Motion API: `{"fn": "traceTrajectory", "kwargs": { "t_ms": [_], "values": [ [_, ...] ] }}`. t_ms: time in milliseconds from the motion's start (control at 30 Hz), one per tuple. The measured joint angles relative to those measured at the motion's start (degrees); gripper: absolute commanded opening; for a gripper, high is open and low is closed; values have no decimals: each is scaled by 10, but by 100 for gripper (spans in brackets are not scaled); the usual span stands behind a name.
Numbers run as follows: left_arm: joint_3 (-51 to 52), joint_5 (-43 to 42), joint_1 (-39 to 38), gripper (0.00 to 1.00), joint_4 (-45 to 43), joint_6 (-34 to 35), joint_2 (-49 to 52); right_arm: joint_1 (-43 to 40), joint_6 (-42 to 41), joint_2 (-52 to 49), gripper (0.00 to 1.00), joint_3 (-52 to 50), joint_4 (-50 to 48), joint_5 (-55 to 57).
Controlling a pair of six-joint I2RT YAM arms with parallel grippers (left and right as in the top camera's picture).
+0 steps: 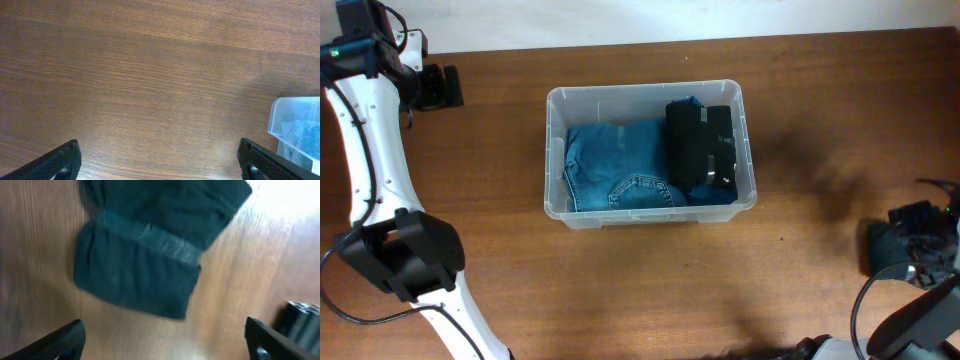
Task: Pack container
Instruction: 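Grasp the black rolled garment at the right edge with the right gripper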
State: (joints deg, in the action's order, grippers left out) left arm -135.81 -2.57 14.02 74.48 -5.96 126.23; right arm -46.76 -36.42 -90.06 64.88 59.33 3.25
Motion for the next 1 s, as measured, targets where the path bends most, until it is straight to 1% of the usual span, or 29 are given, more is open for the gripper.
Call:
{"fn": "traceTrajectory", "kwargs": {
  "t_ms": [67,200,300,333,433,500,533,567,600,633,700,867,1000],
  "values": [
    [0,0,0,99,0,0,0,-10,-4,0,92,-19,-22,-4],
    [0,0,0,99,-1,0,0,-12,-1,1,81,-67,-75,-9],
    [0,0,0,100,-2,0,0,-12,12,1,71,-103,-118,-16],
    [0,0,0,99,-2,0,0,-12,21,1,59,-111,-131,-19],
    [0,0,0,99,-2,0,0,-12,45,1,47,-144,-179,-32],
    [0,0,0,99,-2,0,0,-12,56,1,36,-158,-193,-36],
    [0,0,0,99,-2,0,0,-12,64,1,25,-167,-202,-38],
    [0,0,0,99,-2,0,0,-12,62,1,17,-169,-203,-39],
    [0,0,0,100,-2,0,0,-12,66,1,6,-172,-204,-40],
    [0,0,0,99,-2,0,0,-12,69,1,4,-175,-205,-42],
    [0,0,0,99,-2,0,0,-12,74,3,4,-174,-206,-43],
    [0,0,0,99,-2,0,0,-12,120,4,4,-174,-200,-54],
    [0,0,0,99,-2,0,0,-11,156,6,4,-148,-125,-79]
  ]
}}
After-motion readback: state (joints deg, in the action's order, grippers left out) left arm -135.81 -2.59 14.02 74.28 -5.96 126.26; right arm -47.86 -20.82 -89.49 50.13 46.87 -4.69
